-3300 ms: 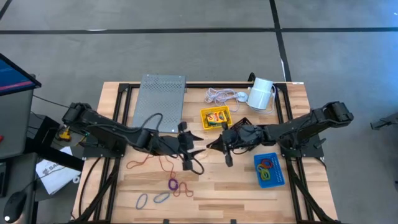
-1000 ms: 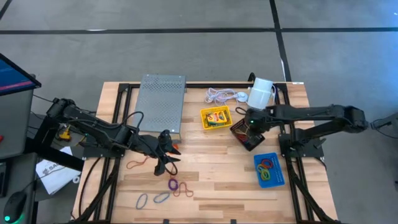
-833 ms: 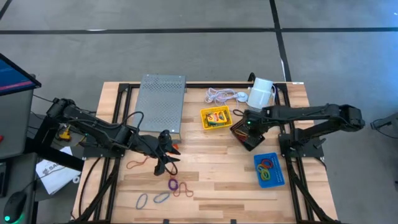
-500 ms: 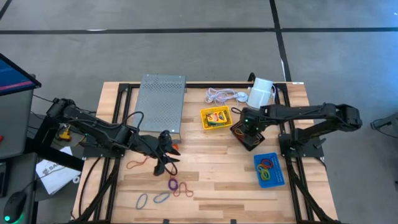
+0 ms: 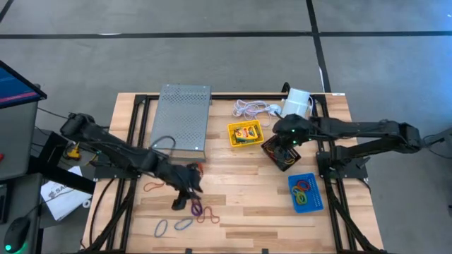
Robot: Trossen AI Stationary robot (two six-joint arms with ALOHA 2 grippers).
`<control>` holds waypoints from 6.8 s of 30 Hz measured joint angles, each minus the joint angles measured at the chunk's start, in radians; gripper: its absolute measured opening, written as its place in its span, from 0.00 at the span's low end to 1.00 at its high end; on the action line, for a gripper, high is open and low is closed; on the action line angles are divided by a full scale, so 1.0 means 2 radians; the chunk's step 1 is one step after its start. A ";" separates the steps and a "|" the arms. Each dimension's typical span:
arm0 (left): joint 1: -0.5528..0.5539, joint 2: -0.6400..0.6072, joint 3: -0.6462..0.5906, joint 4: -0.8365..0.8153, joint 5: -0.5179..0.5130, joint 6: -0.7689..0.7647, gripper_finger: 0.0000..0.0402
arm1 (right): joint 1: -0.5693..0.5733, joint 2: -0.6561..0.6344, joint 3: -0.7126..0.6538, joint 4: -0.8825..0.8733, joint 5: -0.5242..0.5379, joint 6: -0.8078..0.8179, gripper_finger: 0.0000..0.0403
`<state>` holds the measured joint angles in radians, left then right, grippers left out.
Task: Pick & Place Office Desk Supplies
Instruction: Put the purple spring keychain into the blue bin
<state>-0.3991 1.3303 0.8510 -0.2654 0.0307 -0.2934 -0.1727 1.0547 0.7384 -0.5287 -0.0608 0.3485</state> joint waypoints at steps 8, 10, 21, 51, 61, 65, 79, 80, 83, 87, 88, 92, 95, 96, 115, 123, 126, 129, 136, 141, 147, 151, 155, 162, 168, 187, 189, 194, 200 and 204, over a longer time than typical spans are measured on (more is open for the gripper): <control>-0.042 0.119 0.051 -0.104 0.002 0.055 0.29 | 0.030 -0.013 0.001 0.088 -0.011 0.001 0.30; -0.050 0.143 0.066 -0.116 -0.010 0.084 0.29 | 0.036 -0.008 0.001 0.091 -0.011 0.003 0.29; -0.079 0.231 0.099 -0.144 -0.122 0.250 0.29 | 0.081 0.039 0.001 0.093 -0.011 0.022 0.28; -0.088 0.245 0.098 -0.100 -0.104 0.338 0.29 | 0.118 0.063 0.001 0.112 -0.010 0.024 0.28; -0.084 0.268 0.100 -0.088 -0.098 0.363 0.26 | 0.123 0.063 0.001 0.112 -0.010 0.030 0.28; -0.084 0.266 0.099 -0.082 -0.095 0.351 0.12 | 0.126 0.063 0.001 0.112 -0.011 0.030 0.28; -0.093 0.186 0.097 -0.069 -0.140 0.258 0.01 | 0.129 0.063 0.001 0.137 -0.011 0.049 0.28; -0.095 0.174 0.097 -0.069 -0.150 0.257 0.00 | 0.129 0.063 0.001 0.142 -0.011 0.049 0.28; -0.098 0.137 0.098 -0.080 -0.198 0.230 0.00 | 0.129 0.063 0.001 0.157 -0.011 0.049 0.28; -0.093 0.093 0.098 -0.077 -0.280 0.141 0.00 | 0.129 0.063 0.001 0.191 -0.012 0.043 0.28; -0.088 0.086 0.098 -0.068 -0.296 0.118 0.00 | 0.129 0.063 0.001 0.205 -0.012 0.043 0.28; -0.065 0.073 0.098 -0.046 -0.340 0.064 0.00 | 0.131 0.063 0.001 0.289 -0.012 0.034 0.32; -0.050 0.075 0.098 -0.046 -0.375 0.064 0.00 | 0.133 0.063 0.001 0.363 -0.012 0.031 0.38; -0.044 0.076 0.098 -0.041 -0.388 0.064 0.00 | 0.135 0.062 0.001 0.383 -0.012 0.031 0.41; -0.006 0.079 0.098 0.055 -0.431 0.147 0.00 | 0.134 0.145 0.000 0.440 0.031 0.037 0.48; -0.006 0.079 0.098 0.055 -0.430 0.148 0.00 | 0.127 0.183 0.000 0.486 0.014 0.035 0.47; -0.006 0.079 0.098 0.055 -0.430 0.148 0.00 | 0.128 0.192 0.000 0.499 0.013 0.035 0.47; -0.006 0.079 0.098 0.055 -0.430 0.148 0.00 | 0.128 0.196 0.000 0.507 0.012 0.035 0.46; -0.006 0.079 0.098 0.060 -0.430 0.148 0.00 | 0.128 0.196 0.000 0.526 0.012 0.035 0.46; -0.006 0.079 0.098 0.068 -0.430 0.149 0.00 | 0.128 0.196 0.000 0.528 0.013 0.035 0.46; -0.004 0.079 0.098 0.069 -0.430 0.149 0.00 | 0.128 0.196 0.000 0.536 0.014 0.035 0.46; -0.002 0.079 0.098 0.077 -0.429 0.158 0.00 | 0.128 0.196 0.000 0.538 0.014 0.035 0.46; -0.002 0.079 0.098 0.099 -0.429 0.181 0.00 | 0.128 0.206 0.000 0.544 0.014 0.035 0.46; 0.001 0.074 0.099 0.101 -0.413 0.184 0.00 | 0.128 0.218 0.003 0.564 0.018 0.035 0.44; 0.001 0.074 0.098 0.102 -0.413 0.182 0.01 | 0.128 0.219 0.012 0.550 0.017 0.030 0.18; 0.004 0.072 0.098 0.107 -0.413 0.156 0.30 | 0.129 0.219 0.020 0.532 0.000 0.021 0.02; 0.004 0.066 0.098 0.109 -0.413 0.156 0.33 | 0.129 0.217 0.020 0.532 -0.004 0.021 0.02; 0.004 0.048 0.098 0.117 -0.414 0.156 0.40 | 0.127 0.201 0.021 0.526 -0.011 0.022 0.02; 0.004 0.014 0.098 0.119 -0.415 0.150 0.42 | 0.127 0.154 0.021 0.489 -0.010 0.010 0.02; 0.002 -0.007 0.098 0.119 -0.410 0.141 0.42 | 0.127 0.116 0.021 0.439 -0.009 0.005 0.02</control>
<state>-0.3943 1.3157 1.0473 -0.0273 -0.7895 -0.0118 0.0820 1.2859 0.7799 0.3496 -0.0786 0.3584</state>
